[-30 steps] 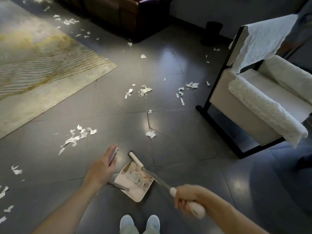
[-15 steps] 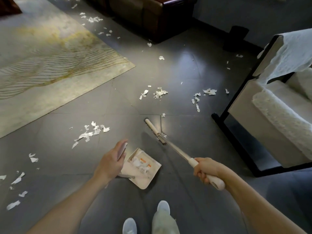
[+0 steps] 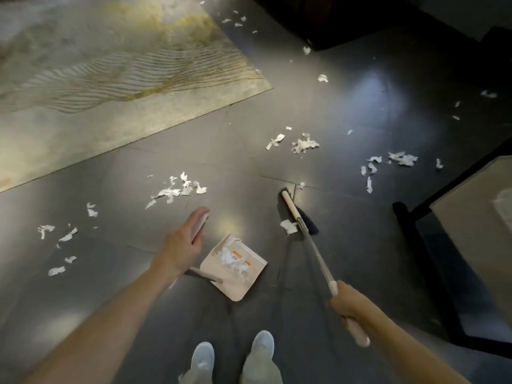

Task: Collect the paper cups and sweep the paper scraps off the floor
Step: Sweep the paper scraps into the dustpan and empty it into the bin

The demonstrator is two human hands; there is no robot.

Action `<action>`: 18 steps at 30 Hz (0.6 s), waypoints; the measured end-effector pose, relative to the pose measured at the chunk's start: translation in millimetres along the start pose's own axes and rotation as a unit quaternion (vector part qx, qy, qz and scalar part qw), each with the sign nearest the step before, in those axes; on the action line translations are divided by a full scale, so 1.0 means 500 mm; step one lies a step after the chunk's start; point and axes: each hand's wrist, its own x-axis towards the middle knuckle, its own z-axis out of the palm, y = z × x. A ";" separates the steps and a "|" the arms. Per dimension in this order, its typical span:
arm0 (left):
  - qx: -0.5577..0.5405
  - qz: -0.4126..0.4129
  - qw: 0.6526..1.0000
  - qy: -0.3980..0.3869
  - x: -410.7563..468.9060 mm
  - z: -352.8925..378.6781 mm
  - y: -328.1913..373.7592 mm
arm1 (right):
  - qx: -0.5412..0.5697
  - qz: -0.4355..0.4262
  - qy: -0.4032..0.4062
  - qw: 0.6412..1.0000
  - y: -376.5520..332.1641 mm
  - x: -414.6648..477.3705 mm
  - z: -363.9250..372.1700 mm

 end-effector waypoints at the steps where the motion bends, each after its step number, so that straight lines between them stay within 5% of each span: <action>1: 0.006 -0.001 1.000 0.002 0.005 -0.004 0.003 | -0.012 -0.004 -0.009 1.000 -0.007 -0.003 0.008; 10: -0.003 0.004 1.000 0.017 -0.006 -0.040 -0.007 | -0.122 -0.081 -0.106 0.984 -0.077 -0.100 0.040; 18: -0.016 -0.054 0.997 0.045 -0.029 -0.156 -0.115 | 0.031 -0.096 -0.184 0.978 -0.188 -0.139 -0.078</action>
